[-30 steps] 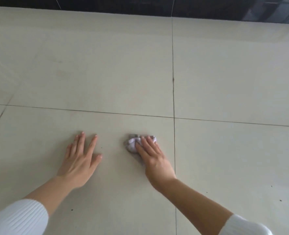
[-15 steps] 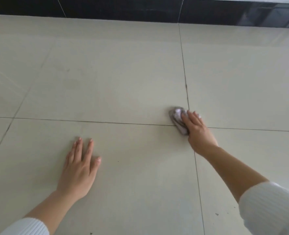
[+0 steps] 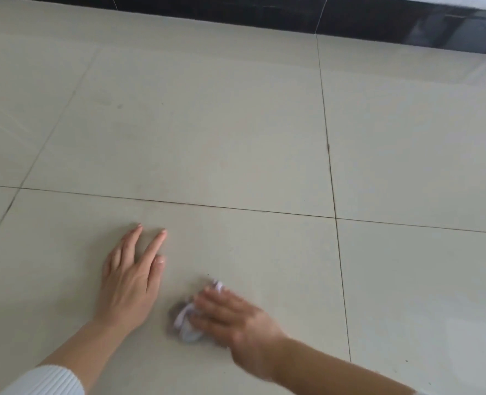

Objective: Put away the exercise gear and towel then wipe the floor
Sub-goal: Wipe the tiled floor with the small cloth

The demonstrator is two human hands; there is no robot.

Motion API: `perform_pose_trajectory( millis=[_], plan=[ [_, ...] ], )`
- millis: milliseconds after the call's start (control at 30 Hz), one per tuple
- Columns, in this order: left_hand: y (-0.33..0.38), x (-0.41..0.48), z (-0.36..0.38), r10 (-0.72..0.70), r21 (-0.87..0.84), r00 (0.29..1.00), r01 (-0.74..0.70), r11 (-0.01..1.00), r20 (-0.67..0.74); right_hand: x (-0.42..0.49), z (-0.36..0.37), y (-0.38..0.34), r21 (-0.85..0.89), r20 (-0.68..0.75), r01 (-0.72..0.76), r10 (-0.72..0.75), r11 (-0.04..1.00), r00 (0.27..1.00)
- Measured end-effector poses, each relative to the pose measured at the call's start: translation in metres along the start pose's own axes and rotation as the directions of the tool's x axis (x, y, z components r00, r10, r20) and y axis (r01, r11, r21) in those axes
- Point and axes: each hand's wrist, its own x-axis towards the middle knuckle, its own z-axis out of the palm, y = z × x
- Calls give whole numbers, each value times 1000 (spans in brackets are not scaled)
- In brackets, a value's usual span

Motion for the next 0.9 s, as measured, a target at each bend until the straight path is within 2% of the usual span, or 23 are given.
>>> perform_pose_trajectory(
  millis=[67,133,167,233,300,367,433,467,500,533,567,667,767,833,900],
  plan=[
    [-1,7,2,17,-12,1000,-17,1000,-8,-1,-2,4,1,101,156,-155,988,983],
    [-1,18,4,46,-5,999,-46,999,-22,4,-16,29,-56,139,207,-198,977,970],
    [-1,25,4,46,0,999,-46,999,-24,6,-27,46,-106,99,155,-145,982,984],
    [-1,35,4,9,3,1000,-9,1000,-17,3,-54,85,-179,-60,-85,76,980,995],
    [-1,40,6,-6,29,1000,6,1000,-26,-8,-83,122,-173,-203,-326,290,930,935],
    [-1,40,7,1,40,999,1,999,-33,-22,-105,153,-75,-345,-542,488,837,802],
    [-2,40,6,-3,17,999,4,1000,-47,-23,-119,176,91,-427,-738,696,668,577],
    [-2,40,5,-6,7,998,7,1000,-55,-19,-120,181,150,-424,-800,768,581,479],
    [-2,40,5,-11,0,998,11,1000,-62,-13,-118,182,179,-408,-835,811,521,419],
    [-1,40,4,-12,-4,997,12,1000,-70,-4,-112,180,190,-404,-839,820,509,406],
    [-1,40,4,-11,-5,997,11,1000,-77,6,-102,173,186,-419,-816,796,547,438],
    [0,40,4,-2,3,996,2,1000,-87,29,-70,132,91,-455,-615,582,783,674],
    [0,40,4,-7,-5,995,7,1000,-99,36,-34,69,16,-292,-356,345,934,892],
    [1,40,3,6,-4,993,-6,1000,-114,32,-11,27,25,-133,-141,143,990,981],
    [1,40,3,17,-5,992,-17,1000,-124,24,5,6,63,-1,63,-63,996,998]
  ],
)
